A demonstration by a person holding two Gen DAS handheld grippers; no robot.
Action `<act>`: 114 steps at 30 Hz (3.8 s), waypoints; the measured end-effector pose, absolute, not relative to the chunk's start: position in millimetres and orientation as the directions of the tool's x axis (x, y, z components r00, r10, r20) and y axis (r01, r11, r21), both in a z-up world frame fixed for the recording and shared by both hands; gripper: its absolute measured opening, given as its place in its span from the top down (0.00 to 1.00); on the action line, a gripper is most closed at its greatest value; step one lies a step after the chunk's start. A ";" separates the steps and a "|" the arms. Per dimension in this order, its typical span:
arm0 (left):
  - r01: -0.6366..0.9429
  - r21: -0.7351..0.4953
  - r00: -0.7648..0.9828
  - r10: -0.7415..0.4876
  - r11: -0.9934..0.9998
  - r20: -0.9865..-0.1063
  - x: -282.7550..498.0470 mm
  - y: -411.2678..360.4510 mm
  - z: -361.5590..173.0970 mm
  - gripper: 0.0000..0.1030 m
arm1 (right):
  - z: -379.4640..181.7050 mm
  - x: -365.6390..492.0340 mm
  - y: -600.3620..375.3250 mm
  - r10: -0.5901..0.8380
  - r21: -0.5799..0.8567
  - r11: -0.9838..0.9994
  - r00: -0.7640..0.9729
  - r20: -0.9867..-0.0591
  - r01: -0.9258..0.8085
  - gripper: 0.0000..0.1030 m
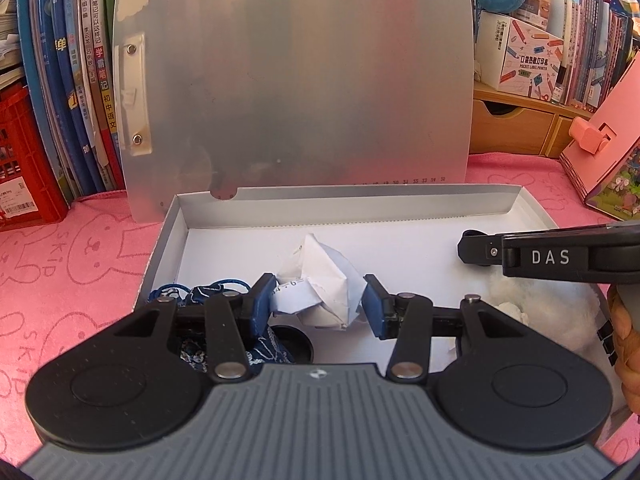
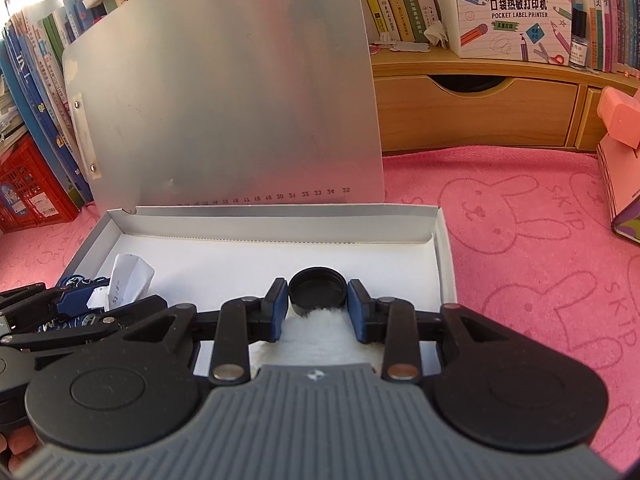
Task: Organize objects
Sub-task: 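Open both tools to drop the black lid and crumpled paper into the box, then withdraw both open tools from the box toward the green gingham bundle, then grasp the green gingham cloth bundle with the right tool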
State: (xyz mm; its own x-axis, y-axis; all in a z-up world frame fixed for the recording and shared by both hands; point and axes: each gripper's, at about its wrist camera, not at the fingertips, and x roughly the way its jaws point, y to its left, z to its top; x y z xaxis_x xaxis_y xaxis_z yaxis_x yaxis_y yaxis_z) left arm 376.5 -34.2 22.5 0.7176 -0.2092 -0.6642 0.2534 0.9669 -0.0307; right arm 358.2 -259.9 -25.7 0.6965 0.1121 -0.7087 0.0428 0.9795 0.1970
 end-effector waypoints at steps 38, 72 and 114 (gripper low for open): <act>0.305 0.024 0.818 -0.249 0.952 -0.519 188.8 -1.5 109.1 0.08 | 60.6 189.7 -236.4 0.194 0.140 0.980 0.809 -0.555 -0.139 0.17; 0.242 -0.039 0.795 -0.222 0.969 -0.564 46.1 3.0 -4.0 0.41 | -2.2 122.5 -208.6 0.437 0.387 0.894 0.636 -0.636 -0.227 0.04; 0.238 -0.002 0.822 -0.203 0.971 -0.533 43.7 -1.1 -12.0 0.39 | -0.5 86.0 -198.6 0.261 0.016 0.933 0.647 -0.717 -0.358 0.35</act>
